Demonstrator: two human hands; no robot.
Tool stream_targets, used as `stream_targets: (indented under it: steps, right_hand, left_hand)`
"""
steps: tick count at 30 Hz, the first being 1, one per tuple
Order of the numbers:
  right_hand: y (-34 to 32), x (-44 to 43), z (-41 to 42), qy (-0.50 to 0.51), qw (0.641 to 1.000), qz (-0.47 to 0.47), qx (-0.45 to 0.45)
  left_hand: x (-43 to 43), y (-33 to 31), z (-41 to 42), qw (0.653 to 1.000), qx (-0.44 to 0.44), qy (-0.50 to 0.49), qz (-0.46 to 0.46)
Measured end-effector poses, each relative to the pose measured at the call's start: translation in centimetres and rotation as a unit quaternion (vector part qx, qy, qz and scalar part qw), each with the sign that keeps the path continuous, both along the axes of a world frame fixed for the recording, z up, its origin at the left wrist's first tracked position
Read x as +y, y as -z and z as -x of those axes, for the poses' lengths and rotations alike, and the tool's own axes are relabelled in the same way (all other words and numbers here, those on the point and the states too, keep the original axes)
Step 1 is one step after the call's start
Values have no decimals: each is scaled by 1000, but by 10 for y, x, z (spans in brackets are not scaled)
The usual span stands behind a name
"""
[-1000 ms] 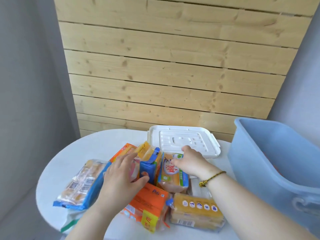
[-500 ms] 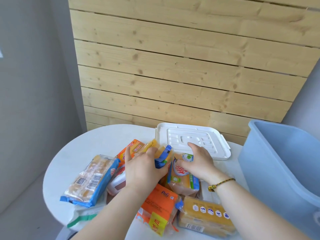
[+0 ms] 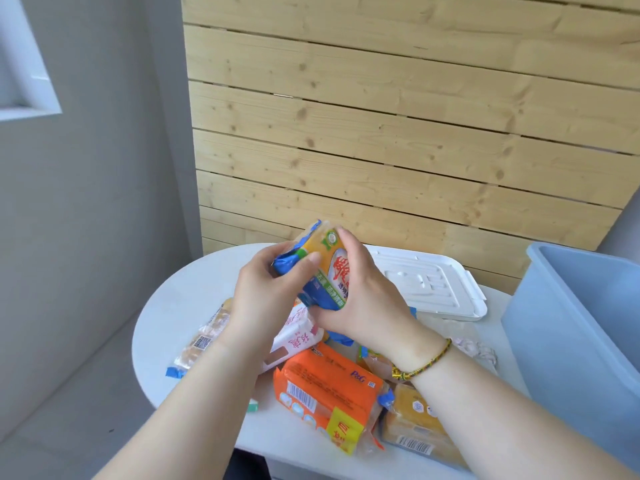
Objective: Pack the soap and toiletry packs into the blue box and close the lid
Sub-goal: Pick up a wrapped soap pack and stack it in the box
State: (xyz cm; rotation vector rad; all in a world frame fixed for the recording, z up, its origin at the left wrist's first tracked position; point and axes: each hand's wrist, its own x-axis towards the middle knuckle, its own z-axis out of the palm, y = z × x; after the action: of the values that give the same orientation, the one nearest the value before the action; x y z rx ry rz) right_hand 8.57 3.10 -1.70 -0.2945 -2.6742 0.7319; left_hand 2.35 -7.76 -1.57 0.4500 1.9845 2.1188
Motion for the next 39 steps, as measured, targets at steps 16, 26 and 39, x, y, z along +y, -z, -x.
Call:
stream_targets:
  steps: [16, 26, 39]
  right_hand:
    - [-14, 14, -20, -6, 997, 52, -62]
    - [-56, 56, -58, 35, 998, 37, -21]
    - [-93, 235, -160, 213, 965, -97, -122]
  left_hand:
    - [-62, 69, 36, 829, 71, -12, 555]
    - [-55, 6, 17, 890, 151, -104, 417]
    - [111, -11, -47, 913, 248, 84, 313]
